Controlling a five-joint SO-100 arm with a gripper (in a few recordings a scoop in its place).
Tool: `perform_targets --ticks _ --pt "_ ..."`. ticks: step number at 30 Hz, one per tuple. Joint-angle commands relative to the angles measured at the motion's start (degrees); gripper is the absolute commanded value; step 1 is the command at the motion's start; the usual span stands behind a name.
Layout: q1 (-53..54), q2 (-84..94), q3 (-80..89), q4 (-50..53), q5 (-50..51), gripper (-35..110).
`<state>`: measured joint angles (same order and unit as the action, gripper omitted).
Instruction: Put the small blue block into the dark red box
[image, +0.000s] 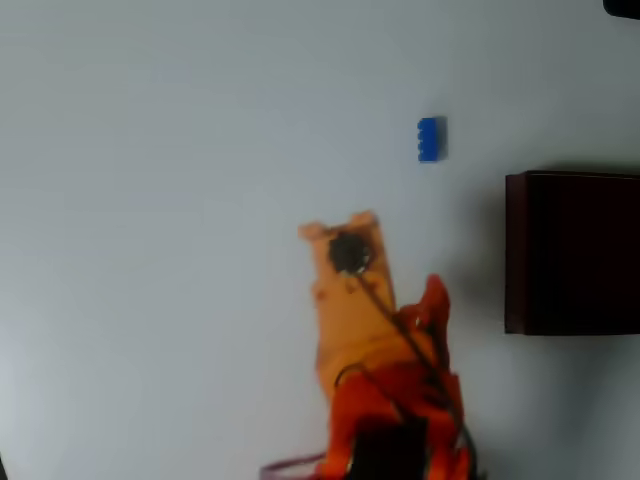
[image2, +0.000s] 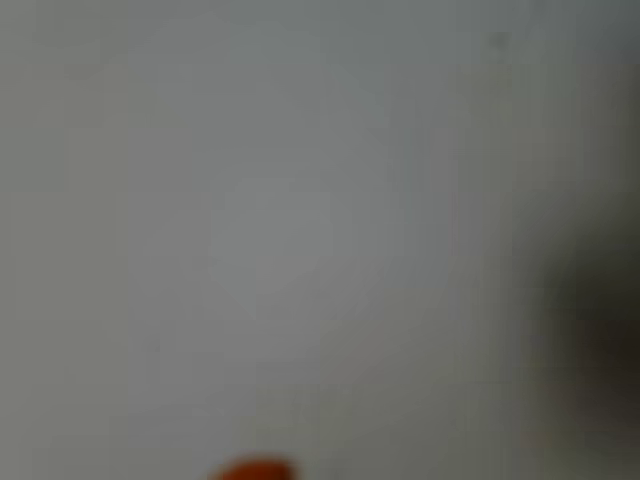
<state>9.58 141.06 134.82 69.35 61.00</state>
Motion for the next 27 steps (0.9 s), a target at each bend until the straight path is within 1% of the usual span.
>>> perform_targets --ticks 1,6,12,20,27 --pt "3.6 -8.2 -7.4 -1.3 4.0 27" --pt "4.7 -22.5 -14.7 -5.3 6.4 27" --pt "3.3 -37.9 -25.0 -4.1 11.0 27" --pt "2.5 -51.9 -36.7 -3.3 11.8 27" --pt "3.5 -59.2 -43.8 -1.9 11.1 26"
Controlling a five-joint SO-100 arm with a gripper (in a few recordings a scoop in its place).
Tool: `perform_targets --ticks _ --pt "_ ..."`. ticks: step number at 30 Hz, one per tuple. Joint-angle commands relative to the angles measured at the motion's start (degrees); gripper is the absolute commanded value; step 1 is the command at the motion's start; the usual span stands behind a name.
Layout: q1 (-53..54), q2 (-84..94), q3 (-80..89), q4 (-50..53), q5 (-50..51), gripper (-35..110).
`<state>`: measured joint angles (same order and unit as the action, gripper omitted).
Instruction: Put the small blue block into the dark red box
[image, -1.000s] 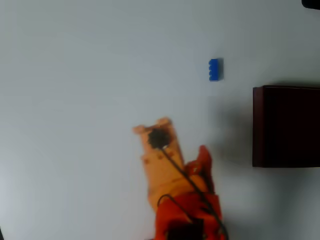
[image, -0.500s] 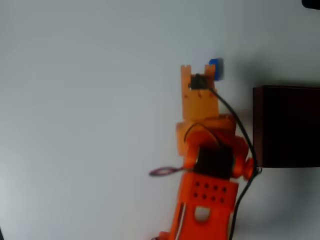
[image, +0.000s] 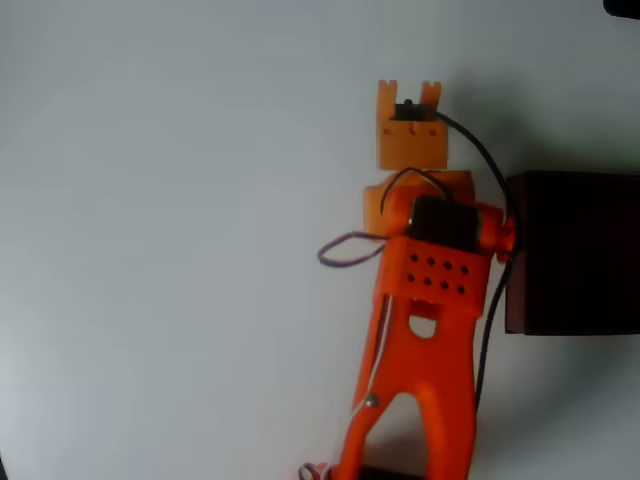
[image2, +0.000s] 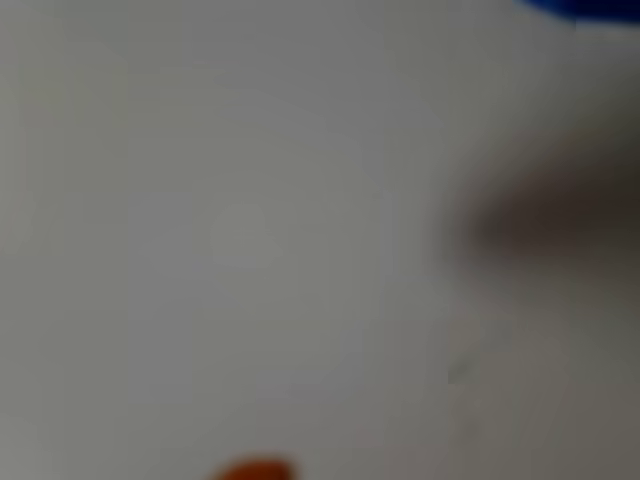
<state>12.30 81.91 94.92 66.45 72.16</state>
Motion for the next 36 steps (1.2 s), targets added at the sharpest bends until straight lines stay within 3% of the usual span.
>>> perform_targets --ticks 1,25,36 --pt "1.0 -1.1 -4.8 1.0 -0.3 26" --pt "1.8 -23.1 -34.1 13.3 -1.0 25" --pt "0.1 -35.9 -54.9 23.4 0.2 25"
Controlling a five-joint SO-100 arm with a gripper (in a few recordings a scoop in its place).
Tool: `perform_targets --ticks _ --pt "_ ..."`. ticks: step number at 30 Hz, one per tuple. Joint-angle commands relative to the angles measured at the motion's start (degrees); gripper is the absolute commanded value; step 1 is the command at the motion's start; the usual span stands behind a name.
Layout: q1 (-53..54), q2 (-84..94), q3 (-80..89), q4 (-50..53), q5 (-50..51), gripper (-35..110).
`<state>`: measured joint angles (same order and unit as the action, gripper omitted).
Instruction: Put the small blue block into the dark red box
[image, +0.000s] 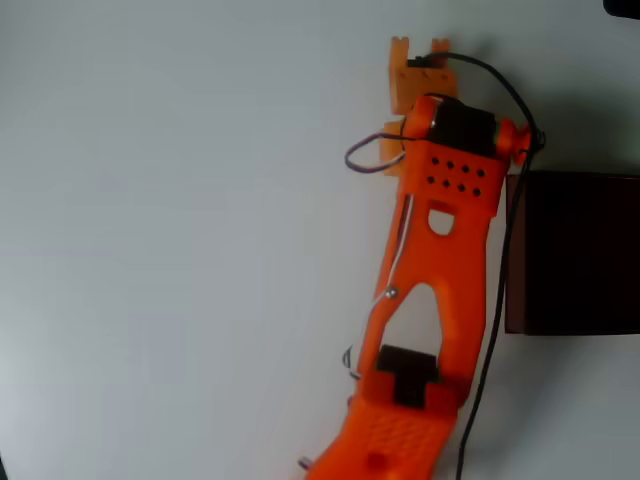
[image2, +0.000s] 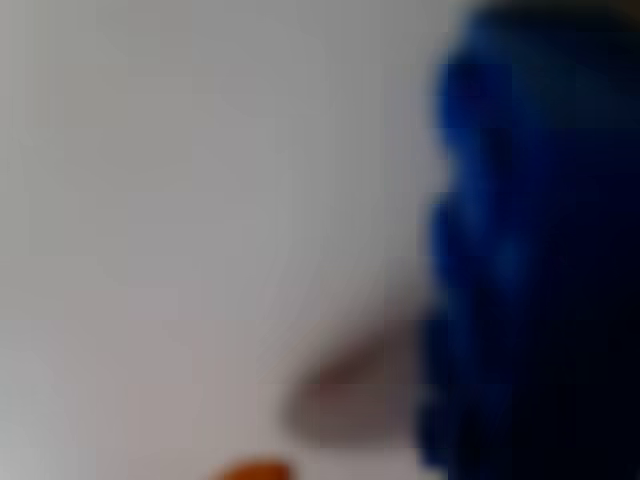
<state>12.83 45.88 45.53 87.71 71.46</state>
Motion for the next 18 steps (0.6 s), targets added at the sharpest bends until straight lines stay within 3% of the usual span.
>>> perform_targets --ticks 1,6,9,10,18 --pt "-0.5 -0.9 -6.9 2.5 1.0 25" --pt "-0.5 -9.9 -19.5 7.7 1.4 20" --pt "1.0 -27.5 -49.9 17.7 -1.3 0" --pt "1.1 -30.9 -54.8 17.8 -1.8 0" --pt "1.2 -30.5 -56.5 17.8 -4.7 0"
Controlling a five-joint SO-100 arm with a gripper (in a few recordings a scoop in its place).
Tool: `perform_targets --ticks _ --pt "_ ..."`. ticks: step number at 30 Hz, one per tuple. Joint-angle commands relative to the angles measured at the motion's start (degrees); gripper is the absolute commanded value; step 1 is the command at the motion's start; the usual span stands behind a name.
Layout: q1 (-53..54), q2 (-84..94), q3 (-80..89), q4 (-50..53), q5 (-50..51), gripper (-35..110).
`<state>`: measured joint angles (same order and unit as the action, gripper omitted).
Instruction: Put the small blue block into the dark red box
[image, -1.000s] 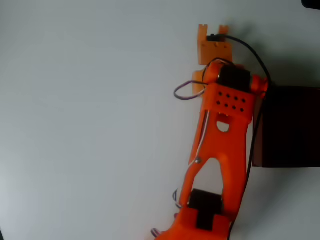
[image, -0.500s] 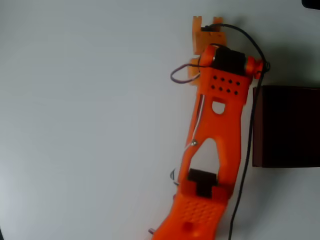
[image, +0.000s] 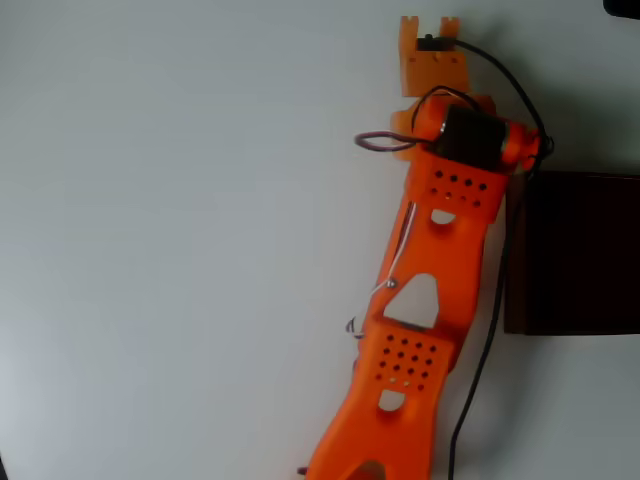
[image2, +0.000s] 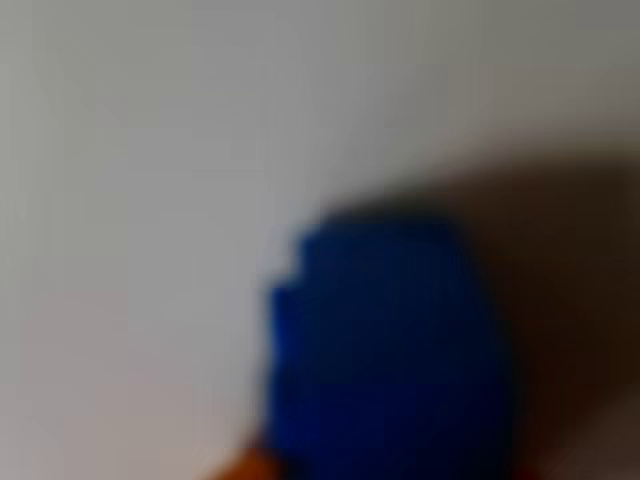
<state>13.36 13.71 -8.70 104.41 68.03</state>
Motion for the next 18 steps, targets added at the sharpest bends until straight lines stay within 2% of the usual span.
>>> perform_targets --ticks 1,5,14,18 --pt "2.0 3.4 -1.9 1.1 -2.8 0" --pt "4.8 13.3 2.6 1.1 -10.6 0" --pt "19.2 45.2 31.5 1.1 -25.5 0" --pt "25.9 49.8 38.4 1.0 -28.6 0"
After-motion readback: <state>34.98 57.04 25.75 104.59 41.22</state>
